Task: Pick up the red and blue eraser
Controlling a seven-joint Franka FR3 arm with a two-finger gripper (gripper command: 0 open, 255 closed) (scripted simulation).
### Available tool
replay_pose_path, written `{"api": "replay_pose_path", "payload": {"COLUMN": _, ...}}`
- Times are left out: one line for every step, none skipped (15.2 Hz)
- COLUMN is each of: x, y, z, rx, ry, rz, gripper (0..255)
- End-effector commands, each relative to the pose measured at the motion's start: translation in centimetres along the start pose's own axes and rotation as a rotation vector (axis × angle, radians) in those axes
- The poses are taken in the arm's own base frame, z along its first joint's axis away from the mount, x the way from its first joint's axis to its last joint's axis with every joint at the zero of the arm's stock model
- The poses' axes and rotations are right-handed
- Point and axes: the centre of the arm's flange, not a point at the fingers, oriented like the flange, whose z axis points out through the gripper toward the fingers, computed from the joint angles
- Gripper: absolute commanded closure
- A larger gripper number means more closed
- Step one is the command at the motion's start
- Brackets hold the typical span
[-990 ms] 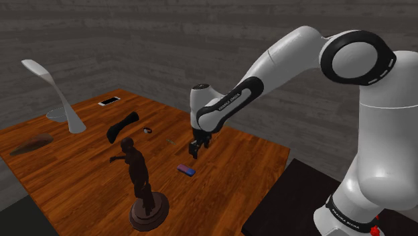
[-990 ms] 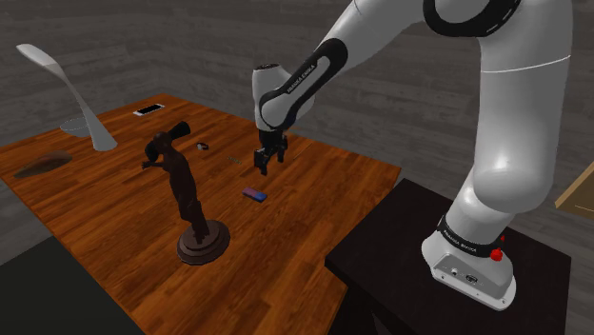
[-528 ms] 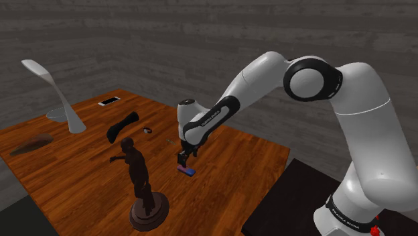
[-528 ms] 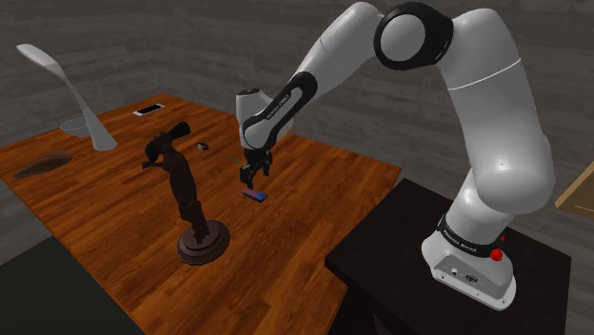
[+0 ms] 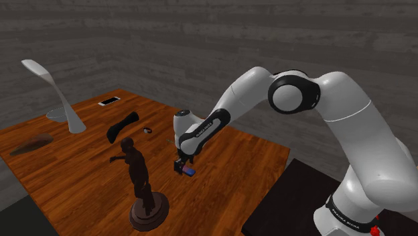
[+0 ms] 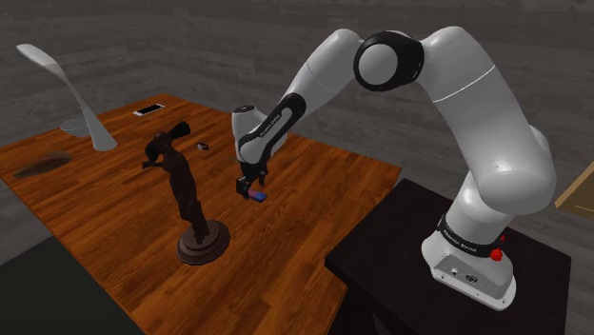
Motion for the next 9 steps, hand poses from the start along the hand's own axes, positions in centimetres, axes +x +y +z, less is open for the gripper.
{"api": "replay_pose_path", "payload": {"x": 0.07, "y": 0.01, "z": 1.00, "rx": 0.000, "ry": 0.000, "rz": 0.000, "gripper": 0}}
{"api": "replay_pose_path", "payload": {"x": 0.07, "y": 0.02, "z": 1.30, "rx": 0.000, "ry": 0.000, "rz": 0.000, "gripper": 0}}
{"api": "replay_pose_path", "payload": {"x": 0.07, "y": 0.02, "z": 1.30, "rx": 0.000, "ry": 0.000, "rz": 0.000, "gripper": 0}}
{"api": "replay_pose_path", "payload": {"x": 0.06, "y": -0.04, "z": 1.36, "rx": 0.000, "ry": 0.000, "rz": 0.000, "gripper": 255}}
{"api": "replay_pose_path", "payload": {"x": 0.01, "y": -0.03, "z": 1.38, "rx": 0.000, "ry": 0.000, "rz": 0.000, "gripper": 255}}
{"api": "replay_pose_path", "payload": {"x": 0.02, "y": -0.02, "z": 1.38, "rx": 0.000, "ry": 0.000, "rz": 0.000, "gripper": 255}}
{"api": "replay_pose_path", "payload": {"x": 0.02, "y": 0.02, "z": 1.32, "rx": 0.000, "ry": 0.000, "rz": 0.000, "gripper": 255}}
{"api": "replay_pose_path", "payload": {"x": 0.08, "y": 0.01, "z": 1.34, "rx": 0.000, "ry": 0.000, "rz": 0.000, "gripper": 255}}
{"api": "replay_pose_path", "payload": {"x": 0.04, "y": 0.04, "z": 1.35, "rx": 0.000, "ry": 0.000, "rz": 0.000, "gripper": 255}}
